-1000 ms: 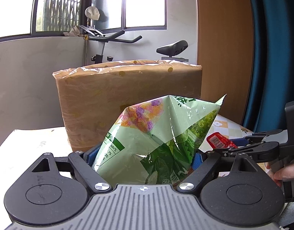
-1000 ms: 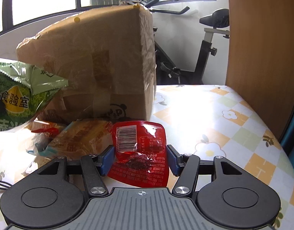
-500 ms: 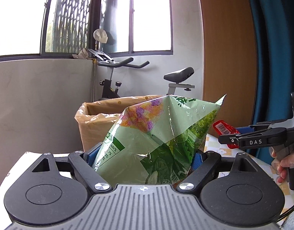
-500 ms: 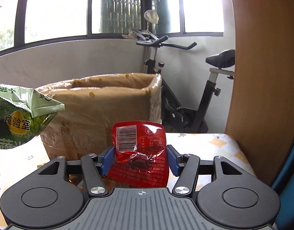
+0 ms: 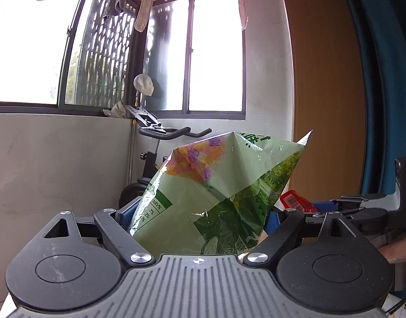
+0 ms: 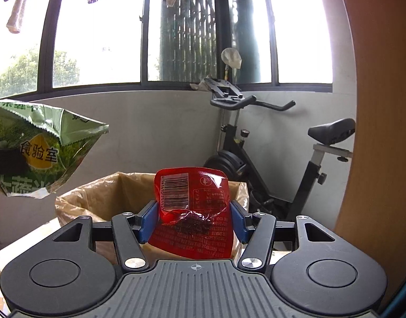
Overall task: Organize snacks
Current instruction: 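Lift both held snacks over the box and drop them inside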
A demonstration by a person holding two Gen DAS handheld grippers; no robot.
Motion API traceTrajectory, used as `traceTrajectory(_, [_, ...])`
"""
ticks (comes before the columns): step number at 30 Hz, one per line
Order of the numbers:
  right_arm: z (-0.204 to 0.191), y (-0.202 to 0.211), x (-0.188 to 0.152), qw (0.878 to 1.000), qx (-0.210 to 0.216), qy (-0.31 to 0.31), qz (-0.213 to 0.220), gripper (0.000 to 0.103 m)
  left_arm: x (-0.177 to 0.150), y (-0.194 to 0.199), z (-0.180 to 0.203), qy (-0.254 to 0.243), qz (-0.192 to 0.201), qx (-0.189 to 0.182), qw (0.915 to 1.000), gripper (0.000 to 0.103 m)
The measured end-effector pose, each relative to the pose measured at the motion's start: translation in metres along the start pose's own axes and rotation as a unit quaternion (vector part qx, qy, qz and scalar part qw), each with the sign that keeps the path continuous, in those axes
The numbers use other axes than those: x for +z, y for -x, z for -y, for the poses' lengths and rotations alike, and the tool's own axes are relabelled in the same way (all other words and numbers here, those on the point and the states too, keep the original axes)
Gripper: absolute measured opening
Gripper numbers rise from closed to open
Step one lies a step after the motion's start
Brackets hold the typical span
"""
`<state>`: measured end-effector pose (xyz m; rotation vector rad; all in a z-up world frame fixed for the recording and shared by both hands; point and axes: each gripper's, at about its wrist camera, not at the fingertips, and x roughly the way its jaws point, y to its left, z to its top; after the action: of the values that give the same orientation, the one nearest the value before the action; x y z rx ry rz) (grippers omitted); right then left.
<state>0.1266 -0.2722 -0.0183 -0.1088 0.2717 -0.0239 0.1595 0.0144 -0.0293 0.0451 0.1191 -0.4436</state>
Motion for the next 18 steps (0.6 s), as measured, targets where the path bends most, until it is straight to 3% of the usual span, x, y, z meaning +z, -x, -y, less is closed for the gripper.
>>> traceTrajectory(7, [-0.004, -0.053, 0.013, 1.000, 0.011, -0.012, -0.020, 0.054, 0.011, -0.070, -0.025, 0.051, -0.074, 0.014, 0.9958, 0.089])
traceTrajectory(18, [-0.021, -0.110, -0.009, 0.997, 0.012, -0.029, -0.072, 0.056, -0.011, -0.127, -0.042, 0.049, -0.160, 0.048, 0.9847, 0.091])
